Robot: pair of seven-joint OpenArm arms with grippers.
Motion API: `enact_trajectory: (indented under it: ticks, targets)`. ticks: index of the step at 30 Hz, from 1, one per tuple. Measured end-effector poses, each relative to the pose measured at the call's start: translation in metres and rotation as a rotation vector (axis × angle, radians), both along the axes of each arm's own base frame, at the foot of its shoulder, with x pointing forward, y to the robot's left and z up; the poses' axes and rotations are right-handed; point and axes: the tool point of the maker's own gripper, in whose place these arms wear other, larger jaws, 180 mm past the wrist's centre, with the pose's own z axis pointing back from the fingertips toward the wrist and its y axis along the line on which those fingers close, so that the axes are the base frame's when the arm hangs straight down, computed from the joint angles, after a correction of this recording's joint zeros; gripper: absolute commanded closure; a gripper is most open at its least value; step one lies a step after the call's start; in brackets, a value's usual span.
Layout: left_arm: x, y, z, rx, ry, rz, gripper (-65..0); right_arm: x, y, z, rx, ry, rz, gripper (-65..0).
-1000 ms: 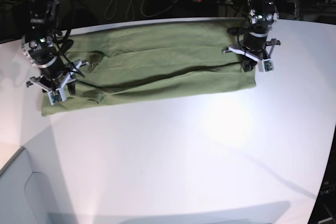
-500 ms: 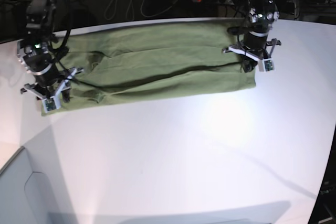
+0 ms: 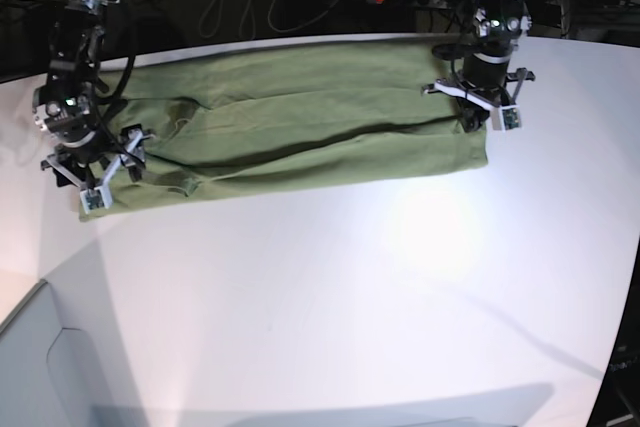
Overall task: Fold the T-shirt properly
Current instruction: 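Hold the strip ends with both grippers and adjust their grip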
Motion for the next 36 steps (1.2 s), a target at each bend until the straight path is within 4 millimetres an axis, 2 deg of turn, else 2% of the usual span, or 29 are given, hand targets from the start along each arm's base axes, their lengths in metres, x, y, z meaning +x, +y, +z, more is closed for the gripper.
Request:
enact_trajectory:
  ticks: [3,8,12,16,18,19,26,36]
  targets:
    - [0.0,0.0,0.0,0.002,0.0,-0.001,0.0,0.001,-0.002,-0.002,0.004,-0.009,-0.003,-36.0]
    - [0.0,0.0,0.0,0.002,0.001,0.0,0.0,-0.005,-0.004,-0.015,0.015,0.033,-0.014,-15.8]
    - [-0.001,0.001,-0.001,0.001,0.004,0.0,0.0,-0.007,-0.004,-0.019,0.018,0.041,-0.015,-12.0]
    - [-0.001,0.001,-0.001,0.001,0.003,0.0,0.0,-0.012,0.007,-0.022,0.023,0.064,0.074,-10.3]
    - [-0.001,0.001,-0.001,0.001,0.004,0.0,0.0,-0.012,0.009,-0.022,0.025,0.066,0.084,-5.3]
    - [-0.001,0.001,-0.001,0.001,0.004,0.0,0.0,-0.012,0.008,-0.022,0.025,0.064,0.083,-0.7]
    - [-0.001,0.001,-0.002,0.001,0.005,0.0,0.0,-0.025,-0.001,-0.024,0.038,0.025,0.061,-0.3]
    - [-0.001,0.002,0.0,0.009,0.003,-0.005,0.0,-0.029,0.009,-0.019,0.08,-0.085,0.092,-0.2]
